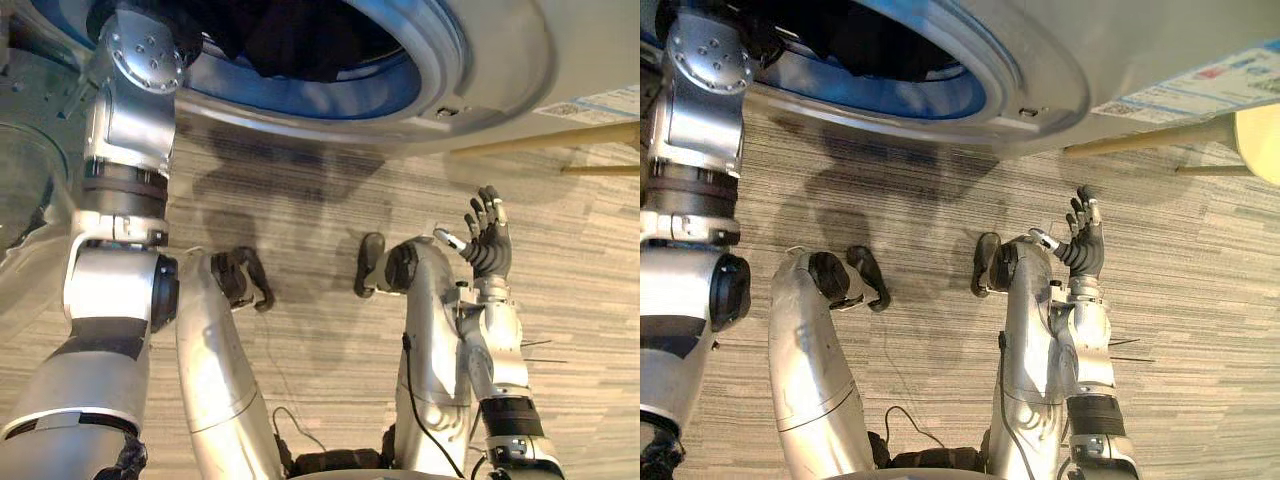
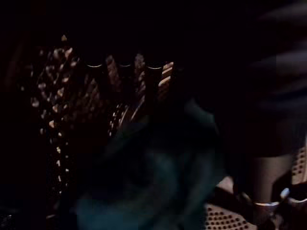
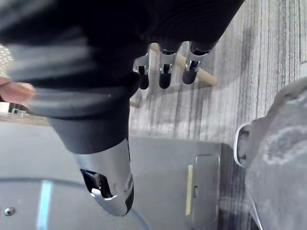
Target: Pick up the laundry basket with both hands and put the clothes into the washing machine.
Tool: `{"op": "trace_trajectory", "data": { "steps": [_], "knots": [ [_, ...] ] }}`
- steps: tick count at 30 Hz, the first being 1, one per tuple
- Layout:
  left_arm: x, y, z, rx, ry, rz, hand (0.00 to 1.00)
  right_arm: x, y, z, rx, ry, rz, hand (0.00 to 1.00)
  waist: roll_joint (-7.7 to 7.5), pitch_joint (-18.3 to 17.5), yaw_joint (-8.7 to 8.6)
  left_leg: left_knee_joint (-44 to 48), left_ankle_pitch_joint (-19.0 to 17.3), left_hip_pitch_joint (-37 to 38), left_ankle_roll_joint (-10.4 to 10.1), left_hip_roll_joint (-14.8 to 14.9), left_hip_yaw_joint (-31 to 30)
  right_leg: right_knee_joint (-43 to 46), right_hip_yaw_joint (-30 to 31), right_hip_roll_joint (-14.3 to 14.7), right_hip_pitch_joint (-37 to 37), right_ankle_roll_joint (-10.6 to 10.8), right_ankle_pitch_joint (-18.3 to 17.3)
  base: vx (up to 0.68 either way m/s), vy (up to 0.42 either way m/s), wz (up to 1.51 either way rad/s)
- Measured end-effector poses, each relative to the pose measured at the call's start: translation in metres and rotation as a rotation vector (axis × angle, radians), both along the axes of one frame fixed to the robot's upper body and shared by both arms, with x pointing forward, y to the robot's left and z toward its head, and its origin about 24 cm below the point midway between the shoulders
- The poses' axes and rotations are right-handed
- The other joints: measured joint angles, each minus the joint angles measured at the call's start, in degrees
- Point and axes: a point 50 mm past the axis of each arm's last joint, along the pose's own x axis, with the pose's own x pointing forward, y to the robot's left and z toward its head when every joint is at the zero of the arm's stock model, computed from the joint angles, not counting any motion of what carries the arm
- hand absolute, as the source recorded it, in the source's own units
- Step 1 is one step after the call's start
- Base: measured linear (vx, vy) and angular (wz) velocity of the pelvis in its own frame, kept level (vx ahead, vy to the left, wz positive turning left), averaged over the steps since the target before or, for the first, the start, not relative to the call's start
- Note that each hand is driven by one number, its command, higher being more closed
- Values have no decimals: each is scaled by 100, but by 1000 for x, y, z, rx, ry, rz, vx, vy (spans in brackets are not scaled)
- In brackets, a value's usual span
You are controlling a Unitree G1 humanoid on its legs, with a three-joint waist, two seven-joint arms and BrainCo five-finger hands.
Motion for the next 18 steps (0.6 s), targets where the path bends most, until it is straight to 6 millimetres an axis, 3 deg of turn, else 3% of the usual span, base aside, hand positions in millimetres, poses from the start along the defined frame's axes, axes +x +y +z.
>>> {"op": "trace_trajectory", "data": {
  "steps": [4,9,11,12,13,15,18],
  "knots": [
    [-12,10,-29,-103,-2,-49,0,-8,4,-15,4,69,7,0,38,-25,7,-442,148,363,-134,0,-5,-351,-163,35,369,-92,39,31,-83,3],
    [-24,4,-108,-360,97,-133,0,-12,18,-27,2,125,41,0,96,-98,136,-1123,311,1182,-360,3,-56,-874,-403,107,1218,-230,-9,39,-130,11],
    [-35,-5,-187,-540,297,-146,0,-21,15,-43,1,199,27,0,260,-634,259,-1648,426,1510,-418,-16,-44,-1325,-561,115,1595,-239,-8,80,-117,23],
    [-40,-8,-204,-579,344,-159,0,-23,15,-46,3,215,25,0,263,-702,277,-1812,468,1678,-434,-19,-16,-1456,-580,114,1747,-252,0,134,-105,22],
    [-51,-15,-235,-642,430,-173,0,-26,13,-53,5,245,17,0,273,-717,380,-2133,556,2115,-476,-55,46,-1710,-608,113,2151,-289,24,152,-95,26],
    [-74,-28,-289,-757,605,-236,0,-34,12,-72,15,337,10,0,330,-916,413,-2815,731,2911,-535,-133,76,-2326,-782,108,3004,-297,77,177,-97,33],
    [-98,-45,-341,-848,824,-306,0,-49,8,-96,26,443,-8,0,329,-1121,474,-3832,1021,4020,-533,-241,271,-3240,-890,124,4062,-214,314,172,-26,18]
  ]
}}
